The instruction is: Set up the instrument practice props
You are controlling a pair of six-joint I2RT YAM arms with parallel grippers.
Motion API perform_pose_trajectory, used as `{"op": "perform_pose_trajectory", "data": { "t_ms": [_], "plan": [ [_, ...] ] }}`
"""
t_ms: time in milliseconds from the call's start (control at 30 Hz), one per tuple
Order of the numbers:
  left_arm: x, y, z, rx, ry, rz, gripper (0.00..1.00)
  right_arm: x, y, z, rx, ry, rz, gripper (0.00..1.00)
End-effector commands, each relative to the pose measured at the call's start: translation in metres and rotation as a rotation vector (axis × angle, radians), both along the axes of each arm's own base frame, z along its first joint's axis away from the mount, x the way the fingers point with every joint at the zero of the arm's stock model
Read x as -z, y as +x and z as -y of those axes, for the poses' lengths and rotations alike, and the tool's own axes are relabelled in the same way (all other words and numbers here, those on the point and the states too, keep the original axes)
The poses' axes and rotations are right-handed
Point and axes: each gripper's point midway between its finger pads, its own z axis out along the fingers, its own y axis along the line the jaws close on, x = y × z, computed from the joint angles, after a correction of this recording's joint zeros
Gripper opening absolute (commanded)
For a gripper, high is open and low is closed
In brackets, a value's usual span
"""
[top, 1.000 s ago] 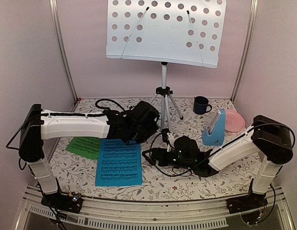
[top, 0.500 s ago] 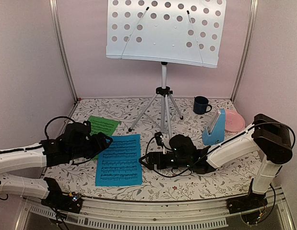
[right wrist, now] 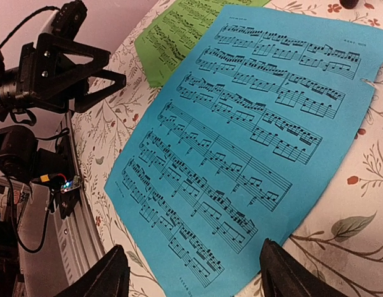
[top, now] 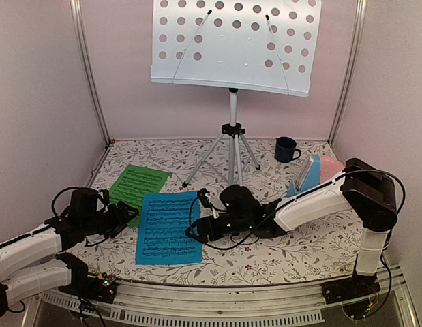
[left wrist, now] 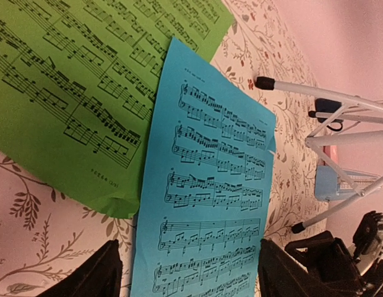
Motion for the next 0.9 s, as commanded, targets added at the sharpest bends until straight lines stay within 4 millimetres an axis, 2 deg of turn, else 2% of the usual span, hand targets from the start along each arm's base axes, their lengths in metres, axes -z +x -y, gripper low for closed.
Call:
{"op": "perform_pose_trajectory", "data": {
  "t_ms": [0, 167, 433, 600, 867],
  "plan": [
    [0.003, 0.004, 0.008, 0.093, -0.064, 0.02, 0.76, 0.017, 0.012, -0.001, -0.013, -0.068, 0.004, 0.72],
    [0.018, 0.009, 0.01, 0.119, -0.083, -0.002, 0.72, 0.037, 0.023, 0.0, -0.01, -0.117, -0.005, 0.66],
    [0.033, 0.014, 0.019, 0.182, -0.104, -0.033, 0.69, 0.081, 0.026, 0.009, -0.051, -0.22, -0.018, 0.58],
    [0.028, 0.015, 0.034, 0.259, -0.166, 0.001, 0.64, 0.094, 0.026, 0.012, -0.072, -0.254, -0.022, 0.53],
    [-0.004, 0.022, 0.049, 0.327, -0.255, 0.134, 0.62, 0.098, 0.028, 0.014, -0.081, -0.258, -0.024, 0.52]
  ]
}}
